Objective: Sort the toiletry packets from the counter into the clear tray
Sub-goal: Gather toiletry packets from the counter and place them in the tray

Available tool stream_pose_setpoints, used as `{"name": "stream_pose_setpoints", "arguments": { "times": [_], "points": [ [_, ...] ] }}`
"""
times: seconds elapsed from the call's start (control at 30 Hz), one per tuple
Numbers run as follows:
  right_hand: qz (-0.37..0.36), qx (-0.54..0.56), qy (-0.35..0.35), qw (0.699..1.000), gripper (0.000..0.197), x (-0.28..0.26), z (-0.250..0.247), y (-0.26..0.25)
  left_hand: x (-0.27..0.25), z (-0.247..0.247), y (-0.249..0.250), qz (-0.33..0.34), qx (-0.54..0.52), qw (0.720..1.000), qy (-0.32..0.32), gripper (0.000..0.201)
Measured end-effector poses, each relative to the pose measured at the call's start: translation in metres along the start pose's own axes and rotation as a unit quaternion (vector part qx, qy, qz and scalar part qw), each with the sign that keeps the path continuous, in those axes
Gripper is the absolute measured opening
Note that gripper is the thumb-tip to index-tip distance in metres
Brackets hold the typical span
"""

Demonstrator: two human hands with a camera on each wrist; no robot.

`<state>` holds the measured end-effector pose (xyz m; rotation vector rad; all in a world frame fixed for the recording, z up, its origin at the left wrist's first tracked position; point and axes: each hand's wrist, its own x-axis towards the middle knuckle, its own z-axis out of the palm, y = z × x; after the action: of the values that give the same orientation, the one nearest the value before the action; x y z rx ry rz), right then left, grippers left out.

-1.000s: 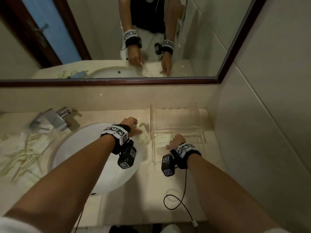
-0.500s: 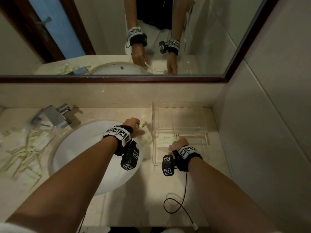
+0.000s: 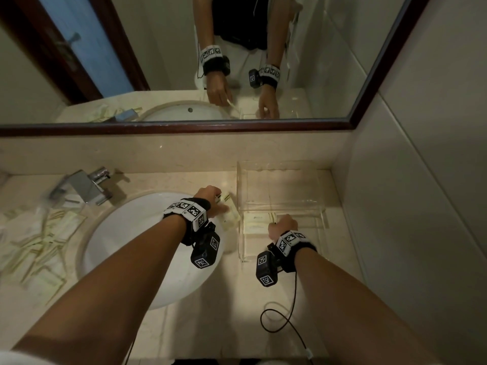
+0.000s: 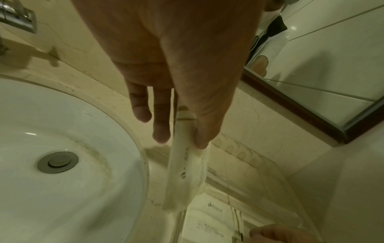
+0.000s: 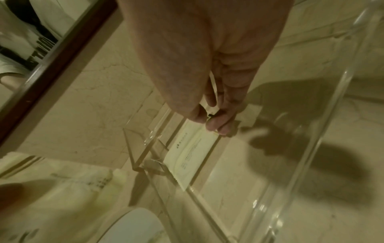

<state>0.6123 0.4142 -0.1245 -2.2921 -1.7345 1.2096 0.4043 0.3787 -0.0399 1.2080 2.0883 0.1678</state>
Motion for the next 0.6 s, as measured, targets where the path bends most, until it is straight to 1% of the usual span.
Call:
{"name": "stream_pose_setpoints", "arguments": {
  "times": [0.1, 0.13, 0.2, 0.23, 0.3, 0.33, 0.37, 0.4, 0.5, 0.57, 0.6],
  "points": [
    [-0.019, 0.021, -0.011, 1.000, 0.040, 0.000, -0.010, 0.001, -0.001, 0.001, 0.004, 0.004, -0.004, 1.000, 0.002, 0.054],
    [-0.039, 0.034, -0.009, 0.999, 0.034, 0.000, -0.013, 0.000, -0.003, 0.001, 0.006, 0.009, -0.004, 1.000, 0.001, 0.053],
    [-0.103, 0.064, 0.004, 0.993, 0.014, -0.002, -0.019, -0.001, -0.007, 0.002, 0.012, 0.020, -0.005, 1.000, -0.002, 0.046],
    [-0.137, 0.080, 0.002, 0.987, 0.011, -0.004, -0.022, -0.002, -0.009, 0.003, 0.015, 0.027, -0.007, 1.000, -0.005, 0.040],
    [-0.195, 0.127, -0.032, 0.972, 0.009, -0.008, -0.025, -0.004, -0.012, 0.004, 0.020, 0.042, -0.014, 0.999, -0.007, 0.033],
    [-0.212, 0.148, -0.054, 0.964, 0.005, -0.011, -0.027, -0.005, -0.014, 0.004, 0.023, 0.048, -0.020, 0.999, -0.009, 0.032],
    [-0.225, 0.165, -0.071, 0.958, 0.005, -0.014, -0.030, -0.007, -0.015, 0.005, 0.025, 0.054, -0.026, 0.998, -0.013, 0.033],
    [-0.224, 0.188, -0.086, 0.953, 0.010, -0.015, -0.031, -0.007, -0.015, 0.006, 0.027, 0.062, -0.031, 0.997, -0.021, 0.034],
    [-0.174, 0.263, -0.156, 0.936, 0.025, -0.025, -0.042, -0.011, -0.017, 0.009, 0.036, 0.085, -0.040, 0.995, -0.038, 0.027],
    [-0.140, 0.284, -0.189, 0.929, 0.030, -0.032, -0.049, -0.010, -0.018, 0.011, 0.042, 0.092, -0.048, 0.994, -0.041, 0.030],
    [-0.132, 0.294, -0.194, 0.927, 0.030, -0.034, -0.052, -0.009, -0.019, 0.012, 0.045, 0.095, -0.049, 0.993, -0.042, 0.032]
  ]
}}
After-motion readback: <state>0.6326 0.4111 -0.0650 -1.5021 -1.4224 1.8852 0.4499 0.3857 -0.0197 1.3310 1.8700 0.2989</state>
